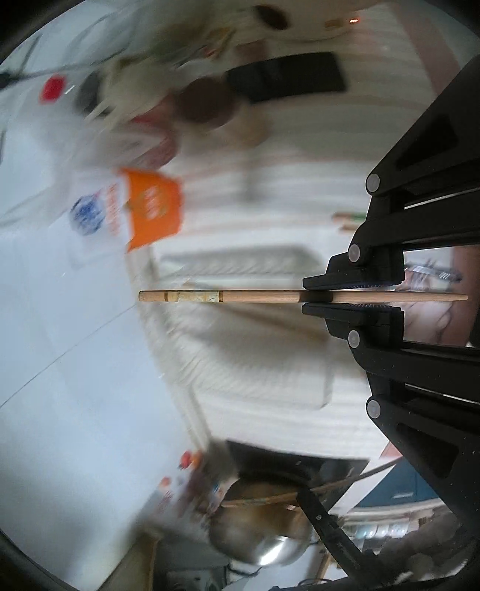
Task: Organize utensils
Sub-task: 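Carry both chopsticks into the clear basket and open both tools, then grasp the green-banded chopstick with the right tool while the left tool grasps a plain chopstick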
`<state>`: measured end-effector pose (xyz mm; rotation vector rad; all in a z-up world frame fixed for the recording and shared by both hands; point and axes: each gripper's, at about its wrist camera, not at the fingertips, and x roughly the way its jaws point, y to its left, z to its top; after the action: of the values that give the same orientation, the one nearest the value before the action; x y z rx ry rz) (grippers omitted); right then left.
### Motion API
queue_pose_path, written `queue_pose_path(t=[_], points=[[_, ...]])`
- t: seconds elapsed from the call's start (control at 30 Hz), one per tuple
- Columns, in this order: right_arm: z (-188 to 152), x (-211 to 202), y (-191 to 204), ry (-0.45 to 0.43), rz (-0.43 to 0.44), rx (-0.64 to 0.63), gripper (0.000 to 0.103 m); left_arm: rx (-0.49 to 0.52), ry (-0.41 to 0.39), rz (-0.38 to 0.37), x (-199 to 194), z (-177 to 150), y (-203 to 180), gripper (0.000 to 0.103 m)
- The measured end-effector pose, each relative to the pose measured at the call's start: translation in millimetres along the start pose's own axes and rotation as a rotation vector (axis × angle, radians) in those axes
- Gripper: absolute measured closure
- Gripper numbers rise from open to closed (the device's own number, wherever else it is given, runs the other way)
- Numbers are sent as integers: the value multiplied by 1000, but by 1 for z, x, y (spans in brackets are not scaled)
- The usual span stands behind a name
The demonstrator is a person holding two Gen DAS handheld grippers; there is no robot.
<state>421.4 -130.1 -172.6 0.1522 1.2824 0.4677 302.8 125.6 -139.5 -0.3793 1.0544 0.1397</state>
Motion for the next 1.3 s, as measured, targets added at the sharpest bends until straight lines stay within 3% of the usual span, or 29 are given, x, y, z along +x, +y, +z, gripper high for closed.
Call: queue_pose_path(t=[0.13, 0.3, 0.53, 0.63, 0.73, 0.8, 0.9, 0.97, 1.03, 1.17, 1.3], points=[[42, 25, 14, 13, 19, 5, 96, 29, 43, -57, 30, 44, -26, 99], [76, 80, 19, 80, -18, 21, 96, 21, 165, -85, 96, 85, -31, 99], [87, 136, 22, 176, -64, 9, 96, 40, 294, -46, 159, 95, -32, 97], [86, 143, 19, 200, -63, 29, 87, 29, 301, -45, 162, 89, -28, 97], [84, 134, 19, 175, -80, 18, 72, 47, 264, -1, 152, 83, -24, 92], [81, 122, 12, 156, -90, 22, 69, 61, 221, 49, 140, 78, -20, 87], [71, 96, 6, 99, -120, 25, 58, 76, 128, 119, 119, 68, -14, 54], [60, 79, -2, 67, -141, 36, 54, 81, 42, 170, 102, 58, -8, 15], [44, 62, -11, 29, -164, 50, 48, 75, -17, 184, 90, 47, -2, 2], [5, 39, -31, -22, -207, 65, 46, 77, -29, 220, 84, 22, 3, 0], [-43, 39, -48, 16, -222, 78, 46, 79, -32, 292, 84, -15, 6, 0]])
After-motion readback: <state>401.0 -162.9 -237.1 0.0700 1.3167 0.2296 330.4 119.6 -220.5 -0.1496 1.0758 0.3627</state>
